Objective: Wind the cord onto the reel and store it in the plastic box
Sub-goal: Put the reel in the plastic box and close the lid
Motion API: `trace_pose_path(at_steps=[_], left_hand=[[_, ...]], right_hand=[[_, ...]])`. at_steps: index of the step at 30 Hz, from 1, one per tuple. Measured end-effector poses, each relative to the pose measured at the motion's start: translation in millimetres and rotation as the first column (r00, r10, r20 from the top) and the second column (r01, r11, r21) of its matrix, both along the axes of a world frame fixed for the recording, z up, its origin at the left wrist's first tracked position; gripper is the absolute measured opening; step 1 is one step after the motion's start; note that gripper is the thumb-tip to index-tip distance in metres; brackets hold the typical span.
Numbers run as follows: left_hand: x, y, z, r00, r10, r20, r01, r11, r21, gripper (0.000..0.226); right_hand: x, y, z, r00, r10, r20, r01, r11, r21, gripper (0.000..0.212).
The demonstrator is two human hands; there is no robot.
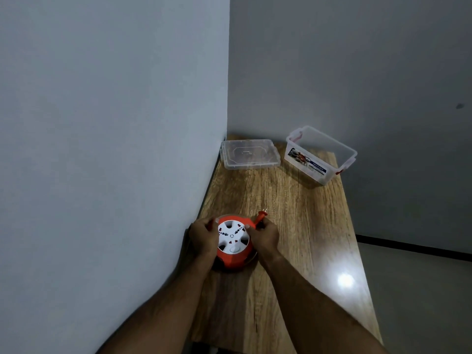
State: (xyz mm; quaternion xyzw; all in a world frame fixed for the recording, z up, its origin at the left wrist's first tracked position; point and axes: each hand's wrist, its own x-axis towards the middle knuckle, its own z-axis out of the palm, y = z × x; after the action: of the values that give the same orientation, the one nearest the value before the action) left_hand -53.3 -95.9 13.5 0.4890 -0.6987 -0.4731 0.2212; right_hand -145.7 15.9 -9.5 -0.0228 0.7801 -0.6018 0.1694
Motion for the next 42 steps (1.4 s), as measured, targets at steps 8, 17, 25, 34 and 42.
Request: trace_pose_path(at_steps=[8, 17, 25, 34, 42], left_hand=[[-20.3, 0.2, 19.4, 0.997, 0.065, 0.031, -0.063, 0.996, -0.064, 0.029], [-114.6, 19.0, 79.3, 0.975, -0.071, -0.209, 0.067, 0.997, -0.025, 0.021], [-207.6, 39.4, 118.4, 0.927, -0.217, -0.307, 0.205, 0.976, -0.070, 0.021], [-296.2, 50.2, 129.9, 0.917, -0.283, -0.282, 0.283, 0.958, -0.039, 0.024], [-367.1, 28.7, 108.7, 0.914, -0.324, -0.246, 0.323, 0.945, -0.044, 0.028]], right_hand=[[-9.3, 14.2, 6.9, 0.999, 0.004, 0.041, -0.004, 1.000, -0.002, 0.014], [-82.4, 45.0, 61.4, 0.987, -0.160, 0.011, 0.161, 0.986, -0.054, 0.038], [-155.2, 80.0, 107.7, 0.966, -0.249, -0.071, 0.241, 0.965, -0.104, 0.016], [-242.6, 96.9, 106.5, 0.921, -0.388, -0.040, 0.376, 0.911, -0.169, 0.025], [-313.9, 100.4, 69.0, 0.875, -0.476, -0.088, 0.471, 0.879, -0.070, 0.042]])
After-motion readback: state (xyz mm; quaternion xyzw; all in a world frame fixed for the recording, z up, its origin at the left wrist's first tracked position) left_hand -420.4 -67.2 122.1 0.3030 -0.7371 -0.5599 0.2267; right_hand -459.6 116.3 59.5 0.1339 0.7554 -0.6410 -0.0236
